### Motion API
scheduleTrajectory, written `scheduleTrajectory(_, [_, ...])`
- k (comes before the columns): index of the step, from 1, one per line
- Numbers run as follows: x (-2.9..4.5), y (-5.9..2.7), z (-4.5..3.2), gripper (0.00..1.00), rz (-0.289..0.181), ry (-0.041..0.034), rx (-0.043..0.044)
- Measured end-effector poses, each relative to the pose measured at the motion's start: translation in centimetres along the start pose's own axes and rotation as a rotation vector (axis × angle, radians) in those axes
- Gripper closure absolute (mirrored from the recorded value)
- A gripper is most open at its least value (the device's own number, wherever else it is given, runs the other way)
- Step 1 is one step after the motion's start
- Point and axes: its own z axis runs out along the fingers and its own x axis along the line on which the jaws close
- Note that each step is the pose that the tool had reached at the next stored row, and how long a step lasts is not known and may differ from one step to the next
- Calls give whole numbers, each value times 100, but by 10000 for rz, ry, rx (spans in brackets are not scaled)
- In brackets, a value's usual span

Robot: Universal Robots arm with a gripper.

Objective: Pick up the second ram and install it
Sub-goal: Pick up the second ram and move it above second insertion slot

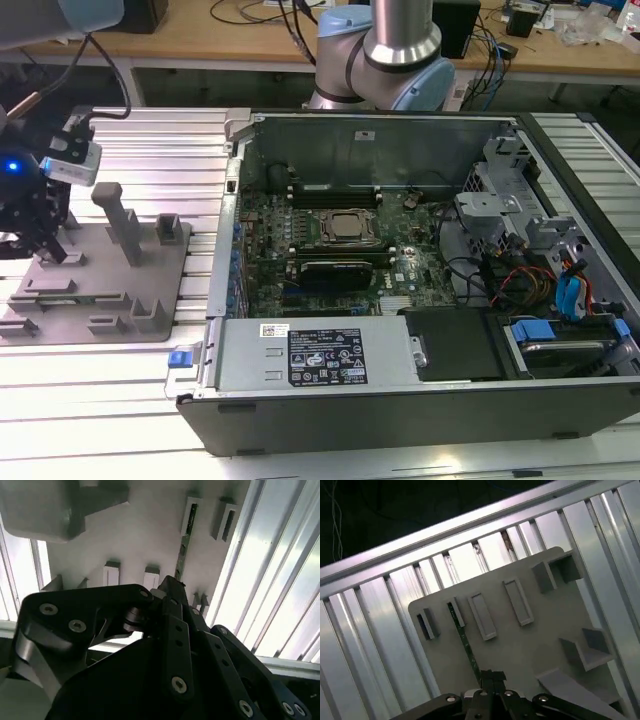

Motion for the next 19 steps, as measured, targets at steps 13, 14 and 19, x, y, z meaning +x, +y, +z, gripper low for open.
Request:
scheduleTrajectory(13, [5,2,121,92,-2512,118,-65])
scheduleTrajectory(14, [6,3,139,92,-2512,124,-67])
scheduleTrajectory(19, [13,16,220,92,-2511,168,-84])
